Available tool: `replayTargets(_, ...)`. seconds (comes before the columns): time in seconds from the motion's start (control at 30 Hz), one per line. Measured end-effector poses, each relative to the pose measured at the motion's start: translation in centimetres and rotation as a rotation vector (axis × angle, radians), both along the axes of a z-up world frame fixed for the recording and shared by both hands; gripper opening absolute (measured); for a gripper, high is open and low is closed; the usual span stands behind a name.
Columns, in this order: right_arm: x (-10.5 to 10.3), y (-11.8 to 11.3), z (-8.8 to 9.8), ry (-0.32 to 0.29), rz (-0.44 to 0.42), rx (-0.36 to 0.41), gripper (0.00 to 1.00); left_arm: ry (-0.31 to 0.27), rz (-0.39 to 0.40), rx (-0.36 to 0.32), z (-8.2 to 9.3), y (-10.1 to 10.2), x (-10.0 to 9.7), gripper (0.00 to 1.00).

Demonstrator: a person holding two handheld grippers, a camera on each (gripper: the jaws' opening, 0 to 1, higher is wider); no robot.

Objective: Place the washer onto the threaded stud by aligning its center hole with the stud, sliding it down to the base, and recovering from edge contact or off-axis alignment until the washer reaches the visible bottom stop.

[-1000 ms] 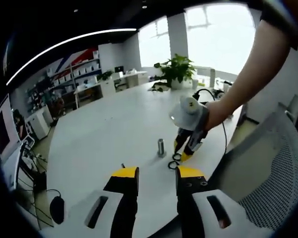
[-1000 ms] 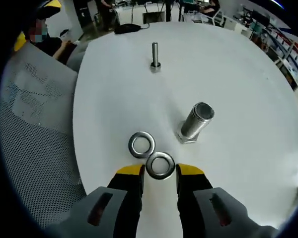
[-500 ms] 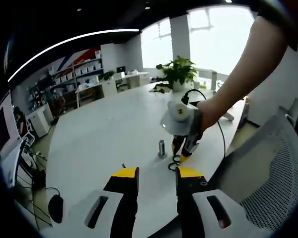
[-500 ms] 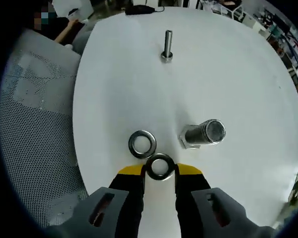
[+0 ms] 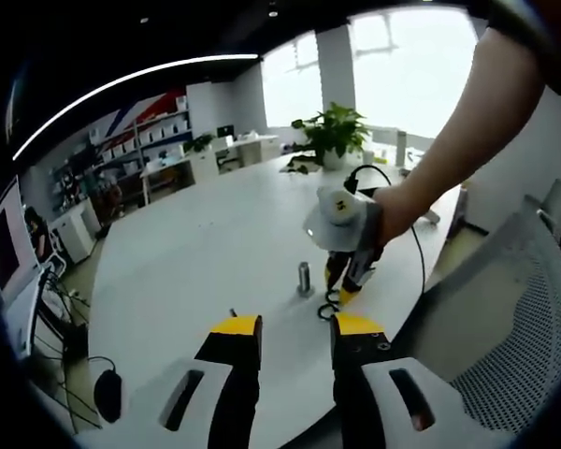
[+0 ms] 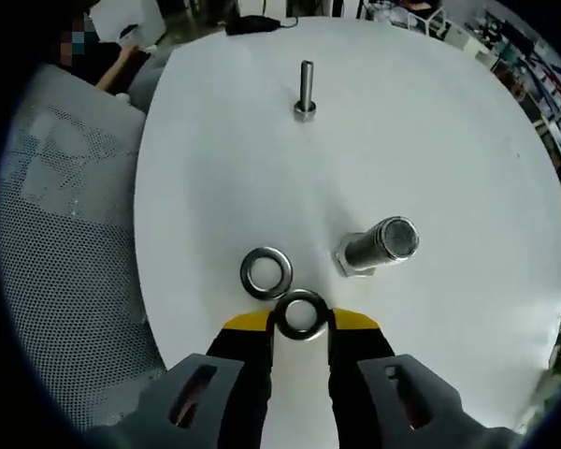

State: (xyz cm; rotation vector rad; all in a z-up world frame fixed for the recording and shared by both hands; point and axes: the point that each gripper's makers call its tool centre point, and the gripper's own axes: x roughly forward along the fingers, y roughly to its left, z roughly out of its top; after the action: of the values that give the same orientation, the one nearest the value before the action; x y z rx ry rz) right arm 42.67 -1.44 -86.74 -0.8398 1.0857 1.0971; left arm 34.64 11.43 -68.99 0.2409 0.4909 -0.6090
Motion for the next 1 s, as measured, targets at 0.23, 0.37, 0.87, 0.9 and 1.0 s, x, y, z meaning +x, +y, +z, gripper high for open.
replayTargets(0.23, -0.2, -0.5, 0.1, -0.008, -0.065, 0.039, 0.23, -0.004, -0.003, 0.009, 0.0, 0.0, 0.0, 0.27)
replayTargets(0.37, -0.1, -0.7, 0.5, -0.021, -0.065, 0.052, 0.22, -0.003, -0.004, 0.013, -0.1, 0.0, 0.0, 0.27)
replayTargets(0.87, 0.7, -1.1, 3.4, -0.089, -0.098, 0.131, 0.22, 0.0, 0.001, 0.011, -0.1, 0.0, 0.1, 0.27)
replayTargets(0.9, 0.8, -1.1, 3.6, -0.091, -0.1, 0.135, 0.22, 0.0, 0.001, 0.014, -0.1, 0.0, 0.1, 0.27)
replayTargets(1.0, 1.1, -1.2, 4.5, -0.11, -0.099, 0.149, 0.22, -0.001, -0.001, 0.013, -0.1, 0.0, 0.1, 0.27)
